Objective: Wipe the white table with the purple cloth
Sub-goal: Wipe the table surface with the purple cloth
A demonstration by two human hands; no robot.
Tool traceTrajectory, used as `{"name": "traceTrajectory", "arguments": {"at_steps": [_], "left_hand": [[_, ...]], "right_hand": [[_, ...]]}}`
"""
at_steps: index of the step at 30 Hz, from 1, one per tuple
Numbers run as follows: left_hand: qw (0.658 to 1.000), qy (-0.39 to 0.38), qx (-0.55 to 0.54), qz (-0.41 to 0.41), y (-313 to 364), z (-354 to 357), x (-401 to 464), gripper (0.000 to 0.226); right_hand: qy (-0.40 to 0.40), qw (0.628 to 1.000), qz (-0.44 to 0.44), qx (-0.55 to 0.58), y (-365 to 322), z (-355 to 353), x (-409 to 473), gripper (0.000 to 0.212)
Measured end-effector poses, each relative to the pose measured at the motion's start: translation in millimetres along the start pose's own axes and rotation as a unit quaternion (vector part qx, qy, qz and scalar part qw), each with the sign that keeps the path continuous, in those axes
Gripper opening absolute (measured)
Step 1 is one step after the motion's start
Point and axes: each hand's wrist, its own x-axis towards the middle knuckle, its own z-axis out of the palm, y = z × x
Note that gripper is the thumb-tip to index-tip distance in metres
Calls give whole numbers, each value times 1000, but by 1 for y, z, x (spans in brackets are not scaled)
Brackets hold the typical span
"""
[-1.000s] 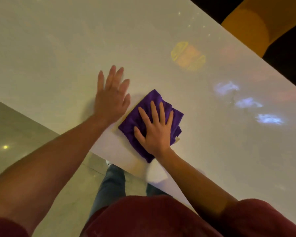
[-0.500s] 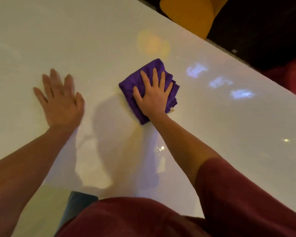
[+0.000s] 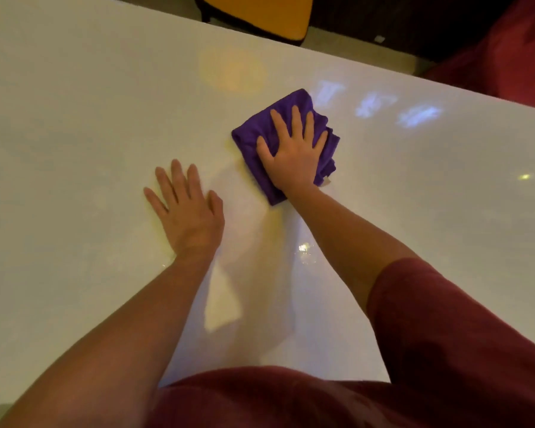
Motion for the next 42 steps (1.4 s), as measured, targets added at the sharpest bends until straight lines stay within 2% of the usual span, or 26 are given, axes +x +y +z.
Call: {"name": "traceTrajectory", "arguments": {"at_steps": [10, 16, 20, 24, 26, 28, 32, 35, 37, 40, 42], "left_hand": [[1000, 20, -23, -1, 7, 0, -2, 63], [999, 13, -31, 7, 7, -4, -2, 66], [999, -15, -49, 4, 6, -14, -4, 67], [984, -50, -171, 27, -23, -38, 2, 50], [975, -27, -217, 35, -54, -55, -8, 49], [982, 14, -185, 19, -95, -69, -27, 45], [987, 46, -131, -83, -193, -82, -76, 47], [987, 8, -78, -139, -264, -88, -109, 49], [989, -33, -47, -135, -298, -92, -126, 50], [991, -49, -86, -90, -327, -100, -130, 45], [978, -34, -165, -124, -335, -111, -121, 40]], "right_hand": [[-3, 982, 186, -21, 139, -31, -30, 72], [7, 967, 255, -22, 167, -34, -118, 73], [13, 964, 266, -2, 153, -34, -187, 77], [3, 973, 232, 14, 102, -23, -242, 77], [-13, 981, 193, 13, 70, -14, -257, 75], [-31, 989, 144, 8, 35, -5, -265, 72], [-61, 997, 37, 16, -39, 11, -270, 71], [-78, 996, -33, 24, -97, 20, -264, 71], [-87, 993, -78, 21, -134, 24, -261, 69], [-115, 983, -140, 6, -184, 33, -262, 61], [-146, 975, -166, 9, -216, 38, -268, 58]]}}
